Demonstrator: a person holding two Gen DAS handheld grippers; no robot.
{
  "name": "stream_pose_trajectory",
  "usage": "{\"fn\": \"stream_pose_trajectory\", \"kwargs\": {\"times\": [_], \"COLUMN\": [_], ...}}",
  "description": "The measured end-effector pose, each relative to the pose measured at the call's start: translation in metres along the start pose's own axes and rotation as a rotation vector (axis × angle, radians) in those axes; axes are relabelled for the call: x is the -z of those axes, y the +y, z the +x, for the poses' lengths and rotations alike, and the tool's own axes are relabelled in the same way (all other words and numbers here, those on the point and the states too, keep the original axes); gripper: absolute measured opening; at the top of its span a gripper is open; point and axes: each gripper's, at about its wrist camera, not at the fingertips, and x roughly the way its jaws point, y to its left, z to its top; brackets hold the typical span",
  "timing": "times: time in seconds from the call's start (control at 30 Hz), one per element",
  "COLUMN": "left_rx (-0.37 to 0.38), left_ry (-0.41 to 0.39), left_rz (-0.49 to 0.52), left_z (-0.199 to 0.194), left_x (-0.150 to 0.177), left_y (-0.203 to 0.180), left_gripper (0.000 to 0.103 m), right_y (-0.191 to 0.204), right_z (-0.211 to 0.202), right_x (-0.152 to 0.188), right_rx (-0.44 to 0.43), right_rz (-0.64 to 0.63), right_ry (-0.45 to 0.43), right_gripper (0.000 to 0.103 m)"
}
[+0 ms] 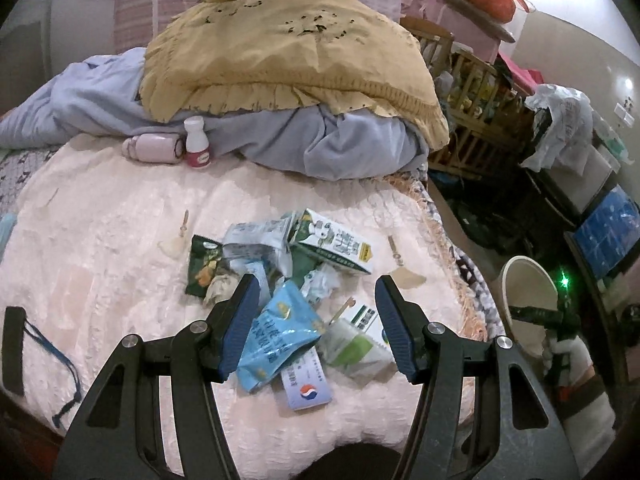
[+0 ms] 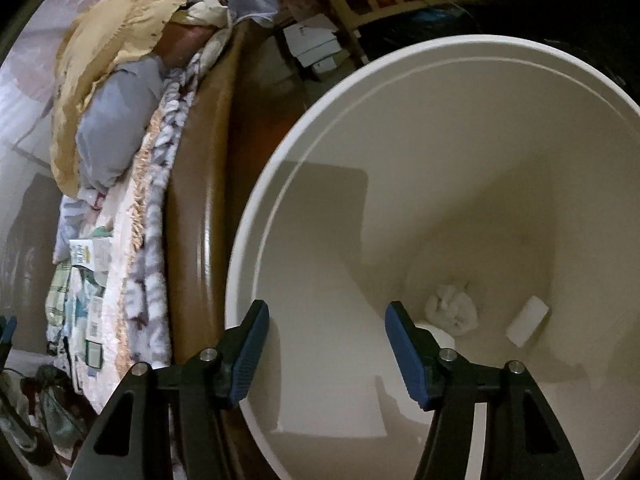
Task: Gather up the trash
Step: 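Return both open tools to the trash pile on the bed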
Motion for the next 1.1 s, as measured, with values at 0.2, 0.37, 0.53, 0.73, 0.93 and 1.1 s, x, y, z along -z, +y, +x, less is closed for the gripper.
{"fn": "stream_pose_trajectory", "kwargs": {"times": [0.2,0.37,0.53,0.73,0.93,1.1], "left_rx": [-0.008,0.001,-0.038,-0.022,0.004,0.033], "left_ry": [-0.008,0.019,0.014,0.058,0.088,0.100], "left_rz": [0.017,-0.005,0.023,-0.001,0.006,-0.003], "left_z": [0.000,0.008,0.016,0.036,0.055,0.068], "left_x": [0.015,0.032,0.051,0.069,0.079,0.081], "left_y": [0.004,0.016,0.025,0.043,0.055,0.071], "left_gripper": [0.059,0.059,0.059,0.059,0.059,0.059], "right_y": [0.004,0.018,0.050,0.111,0.203,0.279], "right_z": [-0.027,-0.042,-0.074,-0.097,-0.063,-0.016], "right_x": [0.005,0.014,0.030,0.047,0.074,0.097], "right_rx": [0.078,0.159,0.210,0.174,0.012,-0.094], "right_rz": [-0.013,-0.038,-0.103,-0.216,-0.391,-0.542], "right_ry": [-0.085,-0.127,-0.230,-0.316,-0.256,-0.174], "right_gripper": [0.059,0.059,0.060,0.067,0.067,0.067]}}
